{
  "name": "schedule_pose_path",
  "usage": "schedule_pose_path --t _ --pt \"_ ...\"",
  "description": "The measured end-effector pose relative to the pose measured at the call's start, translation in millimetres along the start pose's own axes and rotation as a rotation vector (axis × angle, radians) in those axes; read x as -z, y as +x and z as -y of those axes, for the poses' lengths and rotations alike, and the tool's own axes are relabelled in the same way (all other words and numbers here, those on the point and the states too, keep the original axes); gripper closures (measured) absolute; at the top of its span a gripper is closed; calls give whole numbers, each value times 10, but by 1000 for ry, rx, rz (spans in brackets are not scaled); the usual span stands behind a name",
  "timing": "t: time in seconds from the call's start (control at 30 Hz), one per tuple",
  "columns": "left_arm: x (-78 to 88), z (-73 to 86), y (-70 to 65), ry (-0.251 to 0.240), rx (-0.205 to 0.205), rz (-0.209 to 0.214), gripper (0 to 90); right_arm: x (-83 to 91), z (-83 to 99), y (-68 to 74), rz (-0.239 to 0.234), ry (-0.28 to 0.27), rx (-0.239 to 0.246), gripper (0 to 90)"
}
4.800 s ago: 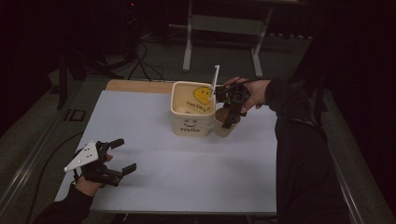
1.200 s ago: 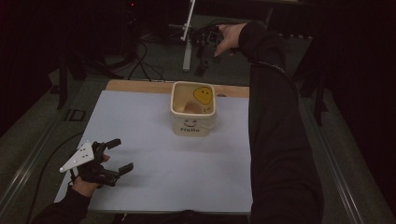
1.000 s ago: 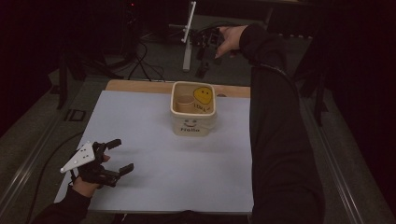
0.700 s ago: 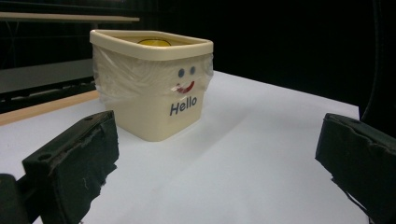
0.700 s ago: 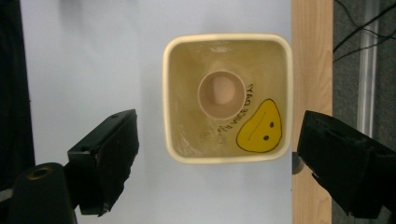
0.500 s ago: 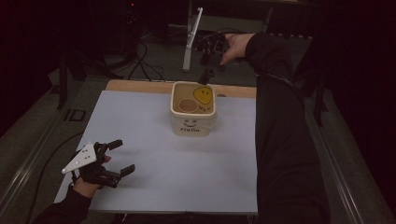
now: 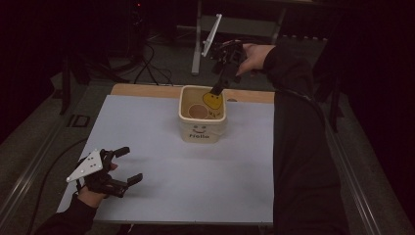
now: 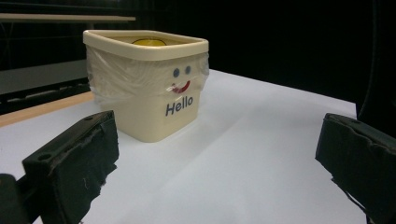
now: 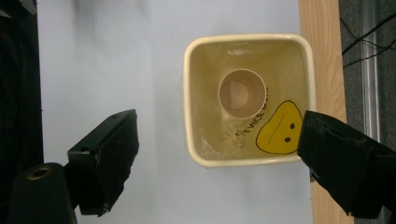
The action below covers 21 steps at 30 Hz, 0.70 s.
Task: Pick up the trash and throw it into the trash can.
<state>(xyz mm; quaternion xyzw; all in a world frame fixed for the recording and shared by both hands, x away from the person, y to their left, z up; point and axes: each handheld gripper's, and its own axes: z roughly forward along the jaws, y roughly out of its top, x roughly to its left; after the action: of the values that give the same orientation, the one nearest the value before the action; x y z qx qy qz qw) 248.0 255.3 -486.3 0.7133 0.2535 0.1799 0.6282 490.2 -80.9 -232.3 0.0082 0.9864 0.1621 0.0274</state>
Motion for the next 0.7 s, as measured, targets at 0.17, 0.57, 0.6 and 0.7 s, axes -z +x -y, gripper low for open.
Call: schedule_pose_path --t 0.17,0.57,0.6,0.7 --pt "-19 3 2 3 3 9 6 -14 113 66 5 -21 -21 127" --pt "-29 -1 4 3 4 13 7 -42 390 289 3 -103 -16 150" --pt "-26 0 6 3 6 10 6 -52 420 307 -8 -109 -21 146" --pt "-22 -1 6 1 7 8 7 -92 499 353 0 -96 -40 131"
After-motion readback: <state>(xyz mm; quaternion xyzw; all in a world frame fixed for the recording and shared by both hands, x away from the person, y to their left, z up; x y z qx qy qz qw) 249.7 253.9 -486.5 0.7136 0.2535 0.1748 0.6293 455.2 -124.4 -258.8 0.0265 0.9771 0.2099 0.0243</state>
